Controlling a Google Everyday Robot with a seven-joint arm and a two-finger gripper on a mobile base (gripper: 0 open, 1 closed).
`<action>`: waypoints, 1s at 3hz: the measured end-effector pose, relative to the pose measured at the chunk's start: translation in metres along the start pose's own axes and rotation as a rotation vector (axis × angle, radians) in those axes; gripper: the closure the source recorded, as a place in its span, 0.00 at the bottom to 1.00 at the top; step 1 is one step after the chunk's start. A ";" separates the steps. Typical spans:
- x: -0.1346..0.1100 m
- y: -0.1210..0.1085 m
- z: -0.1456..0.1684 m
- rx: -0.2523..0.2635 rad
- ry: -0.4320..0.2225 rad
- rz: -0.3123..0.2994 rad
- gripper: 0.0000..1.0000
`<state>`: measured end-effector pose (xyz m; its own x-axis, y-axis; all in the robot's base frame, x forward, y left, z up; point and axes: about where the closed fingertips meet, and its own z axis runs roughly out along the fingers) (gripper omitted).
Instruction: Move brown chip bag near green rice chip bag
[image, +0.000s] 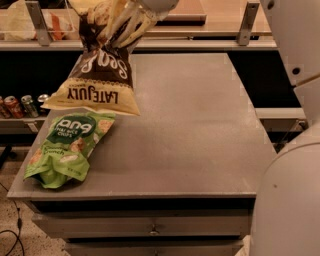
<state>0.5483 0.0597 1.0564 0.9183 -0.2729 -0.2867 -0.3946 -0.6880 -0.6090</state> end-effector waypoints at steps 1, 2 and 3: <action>0.001 0.010 0.010 -0.014 -0.022 0.025 1.00; 0.007 0.023 0.028 -0.029 -0.054 0.065 0.82; 0.010 0.032 0.040 -0.041 -0.086 0.095 0.59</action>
Offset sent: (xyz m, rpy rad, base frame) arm -0.0215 -0.0141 -0.0716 -0.0682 0.1946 0.0204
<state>0.5440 0.0619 1.0040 0.8703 -0.2808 -0.4046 -0.4762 -0.6896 -0.5457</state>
